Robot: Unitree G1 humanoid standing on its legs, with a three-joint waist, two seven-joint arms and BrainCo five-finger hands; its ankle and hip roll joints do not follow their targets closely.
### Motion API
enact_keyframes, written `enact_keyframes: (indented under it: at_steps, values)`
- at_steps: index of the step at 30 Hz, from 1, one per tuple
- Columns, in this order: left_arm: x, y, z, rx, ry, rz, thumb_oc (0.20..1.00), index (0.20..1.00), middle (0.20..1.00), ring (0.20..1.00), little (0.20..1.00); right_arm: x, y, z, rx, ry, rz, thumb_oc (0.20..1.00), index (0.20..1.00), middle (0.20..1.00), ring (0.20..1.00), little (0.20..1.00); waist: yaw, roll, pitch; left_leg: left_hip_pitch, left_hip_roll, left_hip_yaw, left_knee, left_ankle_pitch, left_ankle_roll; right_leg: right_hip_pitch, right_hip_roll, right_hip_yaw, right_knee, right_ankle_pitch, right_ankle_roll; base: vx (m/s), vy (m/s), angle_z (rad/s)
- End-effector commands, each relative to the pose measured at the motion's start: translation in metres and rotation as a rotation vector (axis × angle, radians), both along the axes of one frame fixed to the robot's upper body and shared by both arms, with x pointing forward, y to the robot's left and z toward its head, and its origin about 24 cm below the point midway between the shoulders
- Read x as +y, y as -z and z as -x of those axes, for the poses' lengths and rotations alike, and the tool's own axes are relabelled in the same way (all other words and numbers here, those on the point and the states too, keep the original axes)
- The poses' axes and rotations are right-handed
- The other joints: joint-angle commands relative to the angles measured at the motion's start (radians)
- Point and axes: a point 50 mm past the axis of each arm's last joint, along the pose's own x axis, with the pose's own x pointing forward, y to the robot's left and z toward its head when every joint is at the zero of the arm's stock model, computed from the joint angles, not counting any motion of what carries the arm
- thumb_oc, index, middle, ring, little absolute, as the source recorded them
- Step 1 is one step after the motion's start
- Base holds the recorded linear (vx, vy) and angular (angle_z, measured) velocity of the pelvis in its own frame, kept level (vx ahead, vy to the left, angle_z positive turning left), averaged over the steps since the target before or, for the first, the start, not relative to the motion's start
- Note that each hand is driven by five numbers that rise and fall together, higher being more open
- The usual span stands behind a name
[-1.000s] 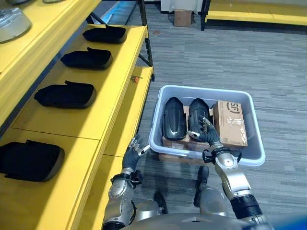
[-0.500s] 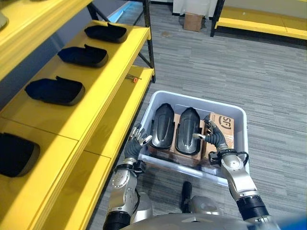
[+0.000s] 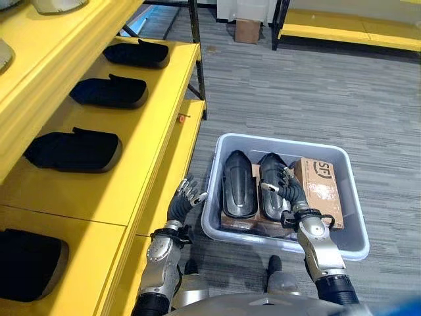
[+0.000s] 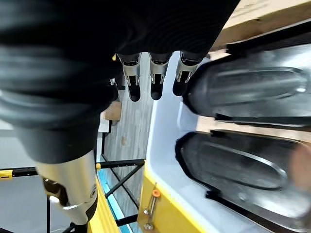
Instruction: Move parts from the plastic box to the shelf.
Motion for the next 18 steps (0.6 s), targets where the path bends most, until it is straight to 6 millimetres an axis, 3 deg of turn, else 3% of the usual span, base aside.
enact_keyframes:
  at_steps: [1,7,13,16,18]
  values:
    - [-0.023,-0.032,-0.017,-0.181,0.061,0.037,1.0,1.0,1.0,1.0,1.0,-0.017,-0.039,-0.014,-0.197,0.03,0.082,1.0,1.0,1.0,1.0,1.0,-0.024,0.07,0.001,0.004,0.036,0.018,0.005,0.02,0.041,0.042,0.027,-0.035,-0.001,-0.138,-0.006,0.04,-0.007,-0.1]
    - [-0.043,-0.053,-0.032,-0.265,0.129,0.046,1.0,1.0,1.0,1.0,1.0,-0.013,-0.051,-0.037,-0.238,0.008,0.171,1.0,1.0,1.0,1.0,1.0,-0.037,0.089,0.043,0.004,0.031,0.016,0.005,0.024,0.037,0.037,0.033,-0.049,-0.001,-0.139,-0.002,0.0,-0.017,-0.09]
    - [-0.071,-0.088,-0.048,-0.398,0.199,0.11,1.0,1.0,1.0,1.0,1.0,-0.005,-0.07,-0.073,-0.284,0.022,0.212,1.0,1.0,1.0,1.0,1.0,-0.058,0.144,0.14,-0.014,0.031,0.013,0.005,0.038,0.023,0.02,0.03,-0.082,-0.001,-0.135,0.005,-0.03,-0.008,0.07]
    - [-0.081,-0.112,-0.059,-0.486,0.21,0.134,1.0,1.0,1.0,1.0,1.0,0.0,-0.09,-0.09,-0.33,0.036,0.2,1.0,1.0,1.0,1.0,1.0,-0.072,0.172,0.209,-0.028,0.035,0.016,0.005,0.055,0.014,0.0,0.026,-0.091,-0.001,-0.116,0.004,-0.07,-0.02,-0.01]
    - [-0.086,-0.12,-0.062,-0.514,0.217,0.144,1.0,1.0,1.0,1.0,1.0,0.006,-0.097,-0.097,-0.347,0.027,0.203,1.0,1.0,1.0,1.0,1.0,-0.074,0.181,0.218,-0.041,0.037,0.015,0.005,0.052,0.01,-0.016,0.027,-0.094,-0.001,-0.118,0.006,-0.01,-0.033,-0.01]
